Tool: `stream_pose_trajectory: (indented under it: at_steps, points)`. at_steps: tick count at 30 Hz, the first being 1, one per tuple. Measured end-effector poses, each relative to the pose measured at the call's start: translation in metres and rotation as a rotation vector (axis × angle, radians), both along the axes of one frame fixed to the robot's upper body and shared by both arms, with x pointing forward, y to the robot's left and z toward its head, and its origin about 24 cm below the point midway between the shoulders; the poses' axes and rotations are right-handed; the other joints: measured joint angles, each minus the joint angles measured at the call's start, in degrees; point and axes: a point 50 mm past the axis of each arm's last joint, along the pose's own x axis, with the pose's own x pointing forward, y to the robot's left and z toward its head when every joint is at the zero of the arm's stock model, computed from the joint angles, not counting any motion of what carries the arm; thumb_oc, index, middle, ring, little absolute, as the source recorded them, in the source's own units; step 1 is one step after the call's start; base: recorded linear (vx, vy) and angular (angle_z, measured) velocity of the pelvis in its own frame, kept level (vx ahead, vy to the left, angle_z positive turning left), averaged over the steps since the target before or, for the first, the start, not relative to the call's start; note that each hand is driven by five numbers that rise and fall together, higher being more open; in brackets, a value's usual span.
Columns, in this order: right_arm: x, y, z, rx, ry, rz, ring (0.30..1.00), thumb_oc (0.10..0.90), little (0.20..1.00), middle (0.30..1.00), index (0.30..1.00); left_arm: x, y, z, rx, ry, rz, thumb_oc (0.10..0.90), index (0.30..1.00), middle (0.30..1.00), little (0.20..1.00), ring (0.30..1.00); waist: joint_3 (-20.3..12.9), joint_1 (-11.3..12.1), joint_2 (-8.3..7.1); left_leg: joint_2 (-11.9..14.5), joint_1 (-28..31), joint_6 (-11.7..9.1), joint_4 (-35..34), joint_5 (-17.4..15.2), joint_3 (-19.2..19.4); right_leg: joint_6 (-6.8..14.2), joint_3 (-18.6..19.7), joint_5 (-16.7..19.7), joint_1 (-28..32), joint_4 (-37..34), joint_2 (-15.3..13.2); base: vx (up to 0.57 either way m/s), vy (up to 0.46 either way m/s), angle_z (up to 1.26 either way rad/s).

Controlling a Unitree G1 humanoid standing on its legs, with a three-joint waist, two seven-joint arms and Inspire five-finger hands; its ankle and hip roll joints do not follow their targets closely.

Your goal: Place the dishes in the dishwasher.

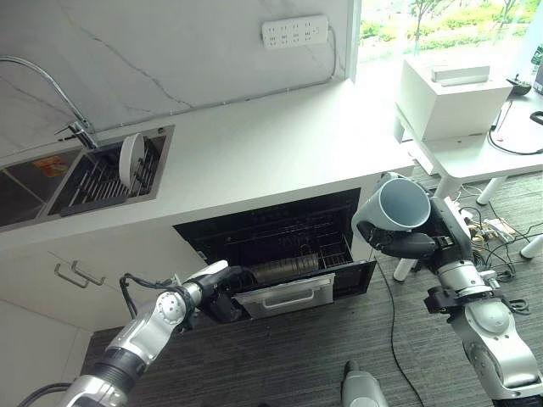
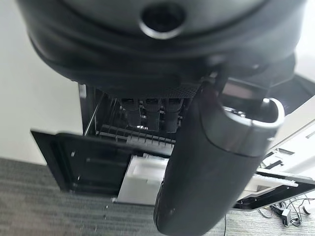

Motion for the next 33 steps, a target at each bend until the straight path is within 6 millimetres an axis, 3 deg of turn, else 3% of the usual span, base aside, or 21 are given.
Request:
stream_pose_trajectory:
  at_steps: [6,11,25,33]
  points:
    - [0.000,0.001,0.000,-0.006,0.005,0.025,0.300,0.400,0.300,0.300,0.300,-0.003,-0.013,-0.015,-0.052,0.052,0.004,0.800,0.900,0.900,0.900,0.900,0.0,-0.6,-0.06,0.1,0.7,0.0,0.0,-0.1,0.8,-0.1,0.8,0.2,0.1,0.1,0.2,0.00,0.001,-0.07]
    - [0.000,0.002,-0.001,-0.010,0.010,0.039,0.300,0.400,0.300,0.300,0.300,-0.002,-0.010,-0.019,-0.049,0.054,0.030,0.800,0.900,0.900,0.900,0.900,-0.5,-0.5,-0.43,0.5,0.7,-0.2,0.1,-0.2,0.8,-0.3,0.7,0.3,0.1,0.0,0.6,0.00,0.000,0.00]
    - [0.000,0.004,-0.003,-0.024,0.034,0.088,0.300,0.400,0.300,0.300,0.300,-0.008,-0.010,-0.047,-0.081,0.089,0.136,0.800,0.900,0.900,0.900,0.900,-4.4,-0.5,-1.02,1.0,0.7,-0.6,0.1,0.1,0.8,-0.3,0.8,0.3,0.2,-0.1,1.0,0.00,0.000,0.00]
    - [0.000,0.006,-0.007,-0.034,0.070,0.124,0.300,0.400,0.300,0.300,0.300,-0.010,-0.010,-0.070,-0.121,0.214,0.223,0.800,0.900,0.900,0.900,0.900,-7.6,-1.1,-1.08,1.0,0.8,-0.6,0.0,0.1,0.9,-0.3,1.3,0.3,0.2,-0.8,1.4,0.00,-0.001,-0.02]
